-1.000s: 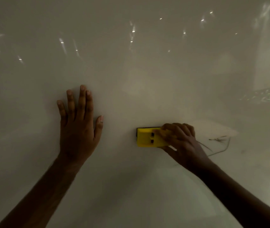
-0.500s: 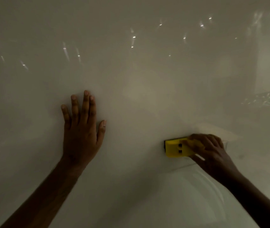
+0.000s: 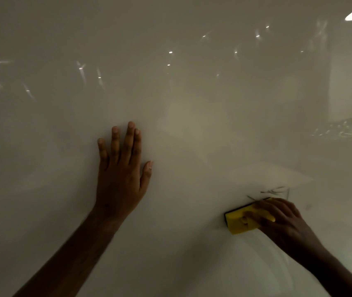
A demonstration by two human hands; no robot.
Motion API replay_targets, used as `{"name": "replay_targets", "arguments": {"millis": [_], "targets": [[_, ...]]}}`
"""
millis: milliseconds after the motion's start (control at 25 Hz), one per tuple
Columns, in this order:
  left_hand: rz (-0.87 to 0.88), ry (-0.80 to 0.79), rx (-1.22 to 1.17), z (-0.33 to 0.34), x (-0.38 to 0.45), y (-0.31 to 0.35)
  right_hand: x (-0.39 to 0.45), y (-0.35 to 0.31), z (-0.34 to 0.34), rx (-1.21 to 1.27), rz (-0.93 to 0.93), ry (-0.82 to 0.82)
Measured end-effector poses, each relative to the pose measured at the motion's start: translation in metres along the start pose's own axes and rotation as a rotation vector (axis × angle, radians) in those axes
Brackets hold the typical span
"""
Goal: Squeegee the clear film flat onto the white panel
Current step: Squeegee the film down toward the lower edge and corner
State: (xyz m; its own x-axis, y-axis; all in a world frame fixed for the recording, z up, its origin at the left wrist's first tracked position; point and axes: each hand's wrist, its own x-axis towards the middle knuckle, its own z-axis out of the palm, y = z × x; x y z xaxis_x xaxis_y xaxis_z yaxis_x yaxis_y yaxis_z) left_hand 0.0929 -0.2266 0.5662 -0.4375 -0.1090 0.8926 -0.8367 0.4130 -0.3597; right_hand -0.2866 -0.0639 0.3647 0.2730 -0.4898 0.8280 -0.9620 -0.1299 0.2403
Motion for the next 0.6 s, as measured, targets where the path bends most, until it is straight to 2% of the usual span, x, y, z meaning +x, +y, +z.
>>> {"name": "replay_targets", "arguments": {"millis": [200, 240, 320, 440, 520, 600], "targets": [[0.036, -0.008, 0.010, 0.001, 0.006, 0.009, 0.067, 0.029, -0.028, 0.095, 0.282, 0.219], [0.040, -0.009, 0.001, 0.001, 0.007, 0.012, 0.081, 0.028, -0.030, 0.106, 0.284, 0.247], [0.054, -0.007, -0.006, 0.002, 0.010, 0.017, 0.094, 0.012, -0.024, 0.098, 0.191, 0.255], [0.053, 0.000, -0.011, 0.002, 0.012, 0.021, 0.062, -0.022, 0.002, 0.105, -0.022, 0.131], [0.051, 0.004, -0.017, 0.003, 0.012, 0.022, 0.028, -0.020, 0.015, 0.049, -0.061, 0.076], [0.053, -0.001, -0.015, 0.004, 0.012, 0.023, 0.008, -0.003, 0.014, 0.029, 0.002, 0.059]]}}
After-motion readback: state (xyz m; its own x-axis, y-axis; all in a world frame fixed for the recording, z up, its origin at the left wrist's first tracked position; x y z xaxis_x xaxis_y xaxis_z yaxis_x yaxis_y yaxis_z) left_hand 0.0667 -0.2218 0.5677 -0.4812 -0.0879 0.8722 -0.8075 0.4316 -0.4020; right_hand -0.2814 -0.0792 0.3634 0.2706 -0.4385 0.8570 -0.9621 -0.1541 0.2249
